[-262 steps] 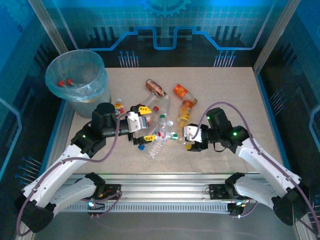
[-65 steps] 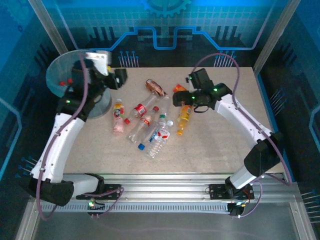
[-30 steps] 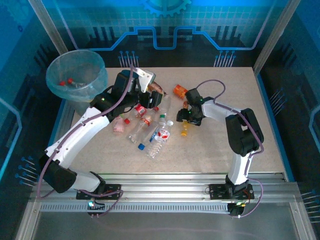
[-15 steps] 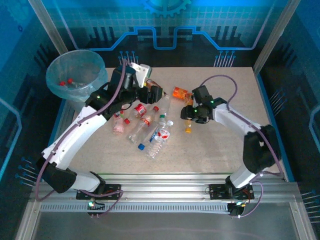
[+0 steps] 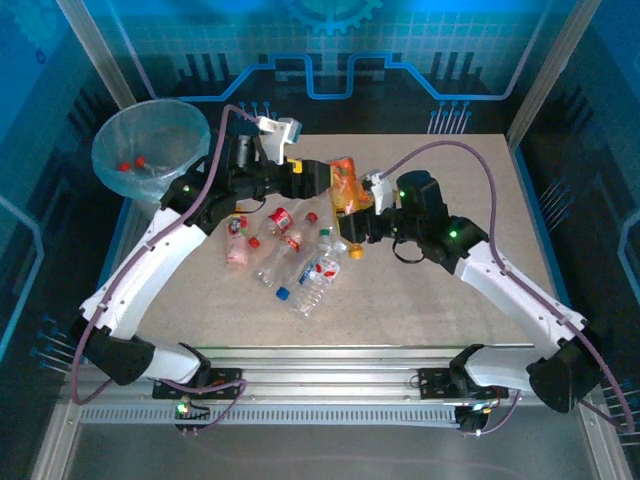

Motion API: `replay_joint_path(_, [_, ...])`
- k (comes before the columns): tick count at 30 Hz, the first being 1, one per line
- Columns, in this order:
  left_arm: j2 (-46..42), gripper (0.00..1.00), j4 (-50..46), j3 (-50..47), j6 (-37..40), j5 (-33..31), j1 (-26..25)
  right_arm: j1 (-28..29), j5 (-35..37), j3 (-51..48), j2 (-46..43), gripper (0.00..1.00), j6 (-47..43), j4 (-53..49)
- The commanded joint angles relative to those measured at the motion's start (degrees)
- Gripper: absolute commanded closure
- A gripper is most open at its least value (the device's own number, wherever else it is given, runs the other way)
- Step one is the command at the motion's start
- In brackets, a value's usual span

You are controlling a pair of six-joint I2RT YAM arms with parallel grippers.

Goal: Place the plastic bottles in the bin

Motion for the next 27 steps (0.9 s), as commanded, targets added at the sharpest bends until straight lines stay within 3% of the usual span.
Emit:
replay_joint_path(1, [-0.1,0.15,3.4,0.7,-2.3,9.0,0.4,2.8,-4.5,-0.8,-2.9,0.43,-5.2,6.8])
replay_joint_path(8, [-0.6,0.24,2.8,0.2,-1.3,12.0,0.4,5.4,-4.4,-0.6,-5.5,0.42,-6.2,9.5])
replay_joint_path(12, [-1.0,0.34,3.6,0.0,-1.3,15.1,0.3,6.1,-3.2,-0.7,-6.5,0.42,-6.3,9.7])
replay_joint_path(16, [-1.6,0.52,4.2,-0.4,-1.6,15.5,0.3,6.5,-2.3,-0.7,-7.0,0.39,-6.1,9.7])
replay_joint_path(18, [-2.1,0.54,4.2,-0.6,-1.7,15.0,0.3,6.9,-1.5,-0.6,-7.1,0.37,-6.1,9.5])
replay_joint_path(23, [-3.9,0.54,4.3,-0.4,-1.7,10.8,0.3,7.7,2.5,0.3,-7.3,0.21,-5.7,7.9])
replay_joint_path(27, [-6.2,0.56,2.9,0.5,-0.3,2.1,1.1,8.3,7.1,1.9,-7.1,0.10,-5.8,6.0])
